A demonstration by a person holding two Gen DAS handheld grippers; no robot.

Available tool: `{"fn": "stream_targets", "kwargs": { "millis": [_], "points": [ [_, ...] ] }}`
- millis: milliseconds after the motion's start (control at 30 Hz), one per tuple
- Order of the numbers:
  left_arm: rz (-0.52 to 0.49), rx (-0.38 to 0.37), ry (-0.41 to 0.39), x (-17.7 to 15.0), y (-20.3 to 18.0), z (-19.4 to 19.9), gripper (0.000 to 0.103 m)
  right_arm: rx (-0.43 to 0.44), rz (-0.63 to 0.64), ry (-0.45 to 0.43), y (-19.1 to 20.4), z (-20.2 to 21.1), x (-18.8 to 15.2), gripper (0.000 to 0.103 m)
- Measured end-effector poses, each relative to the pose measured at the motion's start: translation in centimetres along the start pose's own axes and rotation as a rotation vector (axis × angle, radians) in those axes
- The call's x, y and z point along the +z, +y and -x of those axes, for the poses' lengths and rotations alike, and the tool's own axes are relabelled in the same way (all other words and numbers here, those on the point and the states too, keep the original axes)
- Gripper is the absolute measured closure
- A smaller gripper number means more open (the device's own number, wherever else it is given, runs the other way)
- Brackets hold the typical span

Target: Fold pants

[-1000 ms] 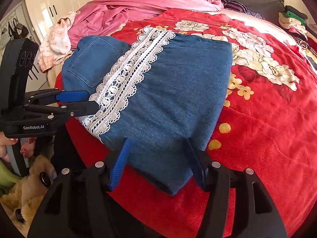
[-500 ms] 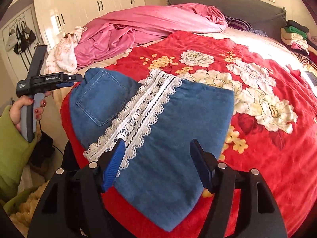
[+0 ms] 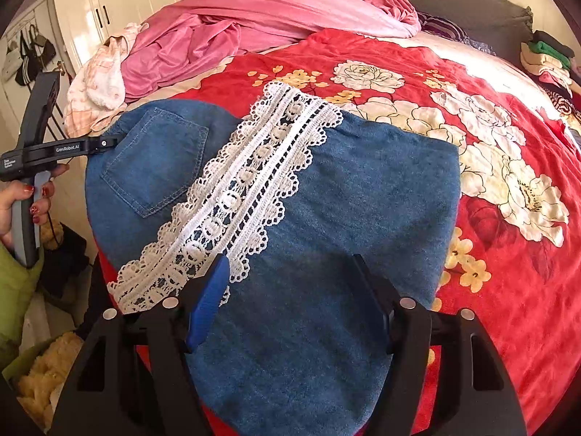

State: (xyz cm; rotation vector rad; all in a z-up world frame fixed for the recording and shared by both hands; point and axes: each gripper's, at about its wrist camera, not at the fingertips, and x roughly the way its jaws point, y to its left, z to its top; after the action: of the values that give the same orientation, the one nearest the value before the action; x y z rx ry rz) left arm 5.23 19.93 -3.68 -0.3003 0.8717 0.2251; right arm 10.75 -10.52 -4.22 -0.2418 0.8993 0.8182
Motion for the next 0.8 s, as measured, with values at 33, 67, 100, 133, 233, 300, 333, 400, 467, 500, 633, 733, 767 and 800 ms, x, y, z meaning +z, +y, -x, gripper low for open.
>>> {"fn": "stream_targets", "kwargs": {
  "millis": [33, 67, 100, 133, 233, 300, 333, 400, 467, 500, 633, 733, 767, 800],
  "points": [
    [-0.014, 0.014, 0.003, -0.1, 0.0, -0.7, 0.069, -0.002, 0.001, 0.003, 0.0, -0.1, 0.0, 0.036],
    [-0.026, 0.031, -0.006, -0.1, -0.1, -1.2, 0.064, -0.004, 0.002, 0.004, 0.1, -0.1, 0.0, 0.036],
    [-0.023, 0.039, -0.013, -0.1, -0.1, -1.6, 0.062, -0.004, 0.002, 0.004, 0.1, -0.1, 0.0, 0.036],
    [-0.007, 0.035, -0.014, 0.0, 0.2, -1.8, 0.061, -0.003, 0.003, 0.005, 0.1, -0.1, 0.1, 0.036],
    [0.013, 0.040, -0.017, 0.1, 0.4, -1.0, 0.054, -0.001, -0.004, 0.001, 0.2, 0.5, 0.4, 0.036],
    [0.013, 0.045, -0.038, 0.0, 0.3, 0.7, 0.049, 0.009, 0.007, -0.054, 0.5, 1.9, 0.6, 0.036],
    [0.012, 0.048, -0.051, 0.0, 0.1, 1.7, 0.046, -0.005, 0.024, -0.071, 0.9, 2.5, 0.7, 0.036],
    [-0.004, 0.069, -0.078, -0.3, -0.7, 3.3, 0.043, -0.013, 0.050, -0.074, 1.4, 3.0, 0.8, 0.036],
    [-0.033, 0.055, -0.079, -0.8, -1.7, 3.8, 0.039, -0.009, 0.056, -0.056, 1.6, 2.7, 0.7, 0.036],
    [-0.049, 0.049, -0.070, -1.2, -2.2, 3.6, 0.038, -0.011, 0.054, -0.044, 1.6, 2.4, 0.6, 0.036],
    [-0.094, 0.112, 0.003, -2.6, -2.7, 0.4, 0.036, -0.036, 0.038, 0.033, 1.5, 0.4, 0.0, 0.036],
    [-0.051, 0.081, -0.002, -3.1, -2.0, -0.4, 0.033, -0.034, 0.046, 0.039, 1.5, 0.2, -0.2, 0.033],
    [-0.046, 0.077, -0.008, -3.1, -1.9, -0.2, 0.032, -0.031, 0.047, 0.040, 1.5, 0.3, -0.1, 0.033],
    [-0.042, 0.075, -0.015, -3.1, -1.8, 0.1, 0.032, -0.021, 0.044, 0.037, 1.6, 0.5, 0.1, 0.032]
  ]
}}
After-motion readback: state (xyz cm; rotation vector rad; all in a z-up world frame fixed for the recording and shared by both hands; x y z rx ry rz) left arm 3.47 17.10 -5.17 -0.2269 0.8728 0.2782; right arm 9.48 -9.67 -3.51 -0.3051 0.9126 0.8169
